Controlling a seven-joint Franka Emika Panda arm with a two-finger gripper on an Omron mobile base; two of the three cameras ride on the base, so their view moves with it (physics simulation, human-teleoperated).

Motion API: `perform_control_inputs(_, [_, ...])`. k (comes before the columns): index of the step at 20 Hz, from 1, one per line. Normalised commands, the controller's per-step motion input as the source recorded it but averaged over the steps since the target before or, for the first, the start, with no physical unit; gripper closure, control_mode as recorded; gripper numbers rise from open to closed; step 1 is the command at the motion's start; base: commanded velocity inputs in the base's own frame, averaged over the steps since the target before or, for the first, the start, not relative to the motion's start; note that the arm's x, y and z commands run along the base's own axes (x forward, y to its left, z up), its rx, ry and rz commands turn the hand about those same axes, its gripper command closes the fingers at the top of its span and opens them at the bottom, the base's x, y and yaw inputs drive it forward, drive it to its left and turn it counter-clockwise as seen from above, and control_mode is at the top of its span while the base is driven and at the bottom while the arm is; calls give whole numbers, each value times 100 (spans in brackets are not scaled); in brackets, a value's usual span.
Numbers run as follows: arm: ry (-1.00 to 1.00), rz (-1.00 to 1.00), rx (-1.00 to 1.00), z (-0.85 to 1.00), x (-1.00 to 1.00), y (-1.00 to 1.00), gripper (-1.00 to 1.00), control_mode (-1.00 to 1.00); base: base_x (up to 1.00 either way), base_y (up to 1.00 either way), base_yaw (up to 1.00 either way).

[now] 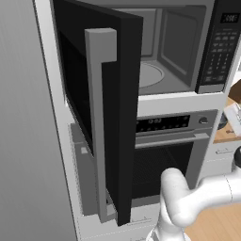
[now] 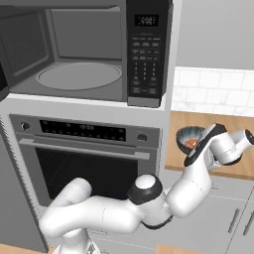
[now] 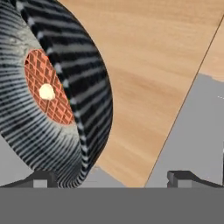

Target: Open the microwave, place the bowl with waffle inside the microwave, then close the microwave door and turn it on.

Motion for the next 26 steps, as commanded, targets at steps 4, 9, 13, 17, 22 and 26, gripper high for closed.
perform_control_inputs(4, [-1, -10, -8, -34, 1, 8, -100, -100, 0, 0, 0])
perform_control_inputs(9, [-10, -10, -14, -5, 4, 26, -100, -100, 0, 0, 0])
perform_control_inputs(13, [-8, -13, -15, -5, 9, 38, -100, -100, 0, 0, 0])
perform_control_inputs(17, [-3, -13, -13, -16, 9, 38, -100, -100, 0, 0, 0])
perform_control_inputs(22, [-2, -19, -4, -7, 18, 2, -100, -100, 0, 0, 0])
perform_control_inputs(26, [0, -16, 0, 0, 42, -20, -100, -100, 0, 0, 0])
